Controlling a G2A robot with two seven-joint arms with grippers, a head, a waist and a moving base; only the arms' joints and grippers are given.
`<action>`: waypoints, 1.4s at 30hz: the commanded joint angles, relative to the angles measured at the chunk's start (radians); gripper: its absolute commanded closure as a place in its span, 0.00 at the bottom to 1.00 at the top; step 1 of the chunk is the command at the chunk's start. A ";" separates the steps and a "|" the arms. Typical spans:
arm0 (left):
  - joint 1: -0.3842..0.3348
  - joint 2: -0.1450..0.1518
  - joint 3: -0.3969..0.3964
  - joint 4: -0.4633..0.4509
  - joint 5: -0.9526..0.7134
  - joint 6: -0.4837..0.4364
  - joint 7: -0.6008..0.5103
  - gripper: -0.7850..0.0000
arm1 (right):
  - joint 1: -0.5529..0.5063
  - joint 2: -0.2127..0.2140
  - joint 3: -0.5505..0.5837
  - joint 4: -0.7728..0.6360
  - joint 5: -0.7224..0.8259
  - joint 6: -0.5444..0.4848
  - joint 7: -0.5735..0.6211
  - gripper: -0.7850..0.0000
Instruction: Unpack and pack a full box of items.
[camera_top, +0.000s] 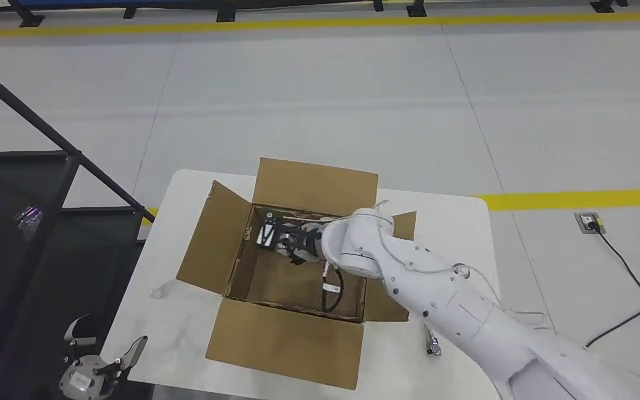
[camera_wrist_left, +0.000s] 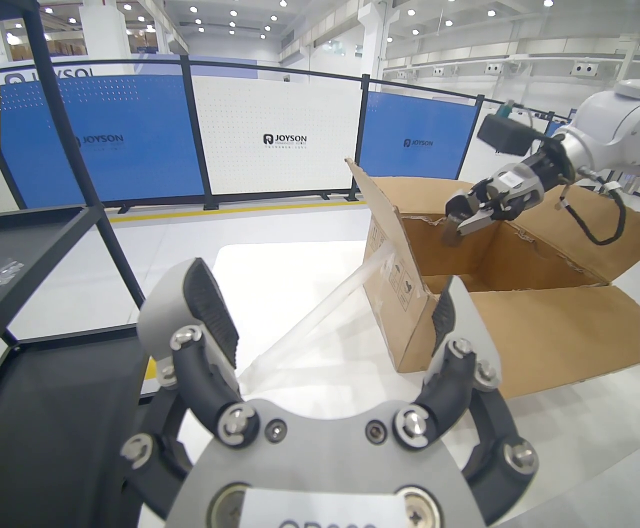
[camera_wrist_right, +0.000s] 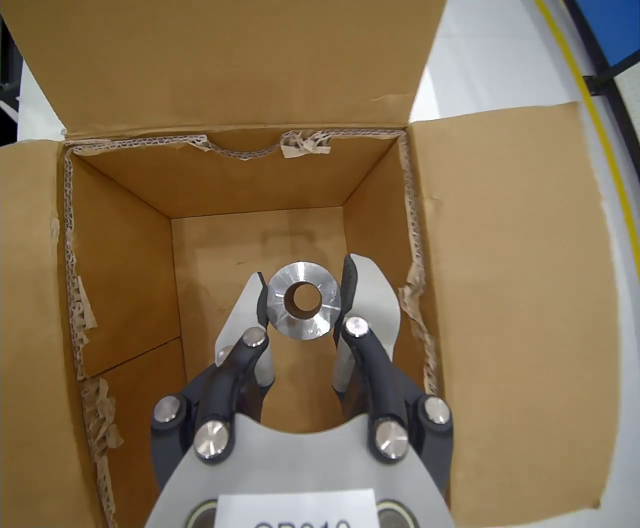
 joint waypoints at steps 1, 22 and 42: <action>0.000 0.000 0.000 0.000 0.000 0.000 0.000 0.00 | 0.020 -0.045 -0.039 0.099 0.013 -0.013 -0.020 1.00; 0.000 0.000 0.000 0.000 0.000 0.000 0.000 0.00 | 0.041 -0.320 -0.142 0.625 0.001 -0.035 -0.193 0.85; 0.000 0.000 0.000 0.000 0.000 0.000 0.000 0.00 | 0.075 -0.381 -0.120 0.710 -0.069 -0.035 -0.310 0.13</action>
